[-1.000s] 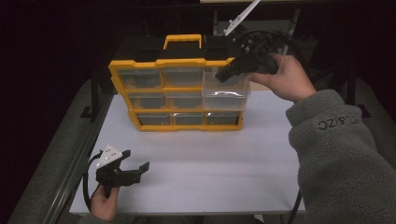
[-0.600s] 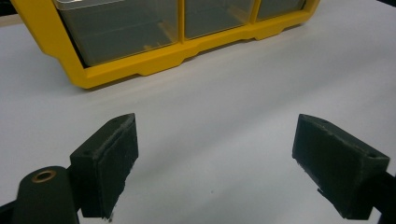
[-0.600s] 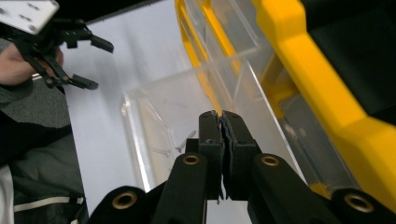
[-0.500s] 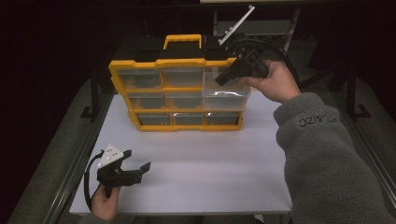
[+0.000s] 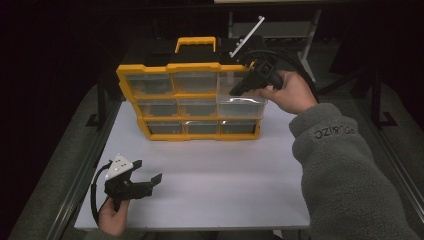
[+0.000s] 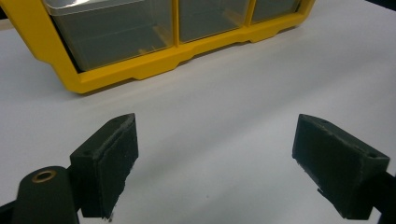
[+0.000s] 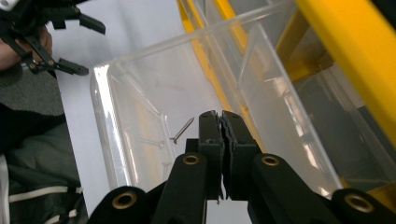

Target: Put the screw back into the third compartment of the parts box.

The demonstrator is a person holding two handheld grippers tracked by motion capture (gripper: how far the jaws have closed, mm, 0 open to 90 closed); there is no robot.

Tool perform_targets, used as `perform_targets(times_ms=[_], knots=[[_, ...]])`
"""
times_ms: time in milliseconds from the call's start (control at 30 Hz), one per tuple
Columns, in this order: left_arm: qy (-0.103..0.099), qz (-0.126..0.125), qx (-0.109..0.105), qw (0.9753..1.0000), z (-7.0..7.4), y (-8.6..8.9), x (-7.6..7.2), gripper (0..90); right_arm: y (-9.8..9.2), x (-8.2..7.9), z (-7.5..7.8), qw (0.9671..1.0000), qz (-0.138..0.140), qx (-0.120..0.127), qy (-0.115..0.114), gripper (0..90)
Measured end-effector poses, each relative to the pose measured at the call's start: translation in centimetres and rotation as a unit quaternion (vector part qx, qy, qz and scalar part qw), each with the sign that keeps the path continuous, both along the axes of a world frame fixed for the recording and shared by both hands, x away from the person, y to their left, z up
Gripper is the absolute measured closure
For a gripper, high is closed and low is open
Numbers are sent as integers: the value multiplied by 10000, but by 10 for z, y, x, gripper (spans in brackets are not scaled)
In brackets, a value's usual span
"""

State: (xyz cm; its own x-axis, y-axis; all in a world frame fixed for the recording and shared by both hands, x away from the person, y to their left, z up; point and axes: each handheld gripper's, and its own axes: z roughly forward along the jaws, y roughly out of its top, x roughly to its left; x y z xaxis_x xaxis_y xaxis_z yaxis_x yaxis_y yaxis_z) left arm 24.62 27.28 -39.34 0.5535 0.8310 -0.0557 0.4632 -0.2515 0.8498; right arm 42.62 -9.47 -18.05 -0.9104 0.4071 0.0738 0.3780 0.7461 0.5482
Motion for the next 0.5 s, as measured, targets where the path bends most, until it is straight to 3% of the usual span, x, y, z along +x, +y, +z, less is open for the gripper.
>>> perform_targets(times_ms=[67, 100, 500], knots=[[-1, 2, 0, 10000, 0, 0, 0, 137, 0, 0, -1, 10000, 11, 3, 12, 848], [-2, 4, 1, 10000, 0, 0, 0, 137, 0, -1, -1, 10000, -9, 41, -15, 787], [23, -11, 53, 10000, 0, 0, 0, 137, -13, -12, 17, 9992, -130, 300, -237, 730]])
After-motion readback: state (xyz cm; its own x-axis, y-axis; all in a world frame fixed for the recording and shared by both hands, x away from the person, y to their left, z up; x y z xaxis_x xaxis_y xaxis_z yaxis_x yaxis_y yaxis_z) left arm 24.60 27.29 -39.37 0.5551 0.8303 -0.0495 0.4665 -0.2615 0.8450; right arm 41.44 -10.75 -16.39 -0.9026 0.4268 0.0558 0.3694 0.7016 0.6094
